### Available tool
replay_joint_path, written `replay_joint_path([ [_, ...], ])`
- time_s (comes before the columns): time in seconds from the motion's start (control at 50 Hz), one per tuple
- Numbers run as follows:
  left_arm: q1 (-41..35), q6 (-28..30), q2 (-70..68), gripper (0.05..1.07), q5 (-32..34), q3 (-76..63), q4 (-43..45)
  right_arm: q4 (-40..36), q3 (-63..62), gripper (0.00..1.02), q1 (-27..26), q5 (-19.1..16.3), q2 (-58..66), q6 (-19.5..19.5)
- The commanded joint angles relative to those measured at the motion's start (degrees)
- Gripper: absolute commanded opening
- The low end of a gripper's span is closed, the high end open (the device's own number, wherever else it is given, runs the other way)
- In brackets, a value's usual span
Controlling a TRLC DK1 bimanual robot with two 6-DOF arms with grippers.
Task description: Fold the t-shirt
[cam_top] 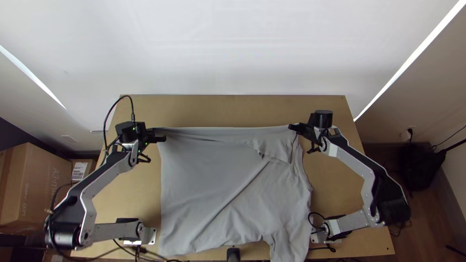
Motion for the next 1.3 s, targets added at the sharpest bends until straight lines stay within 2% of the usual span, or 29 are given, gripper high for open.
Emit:
replay_joint_path([
  [0.0, 1.27, -1.54, 6.07, 0.08, -0.7, 5.71, 2.47, 4.06, 3.66, 0.02, -1.26, 0.94, 4.36, 0.69],
  [0.06, 1.27, -1.54, 9.41, 0.08, -0.78, 8.53, 2.73, 6.43, 4.98, 0.02, -1.53, 0.94, 6.3, 0.17],
  [0.68, 2.5, -1.54, 35.07, 0.08, -1.66, 37.35, -3.07, 6.78, 28.01, 0.02, -3.64, 2.17, 24.84, -0.98],
  [1.02, 2.68, -3.39, 30.59, 0.08, -1.14, 40.34, -13.88, 5.46, 29.42, 0.02, -4.07, 2.26, 22.47, -1.06],
  [1.28, 2.94, -2.86, 23.47, 0.08, 0.09, 30.85, -13.79, 1.6, 25.37, 0.02, -3.55, 2.26, 16.05, -1.06],
])
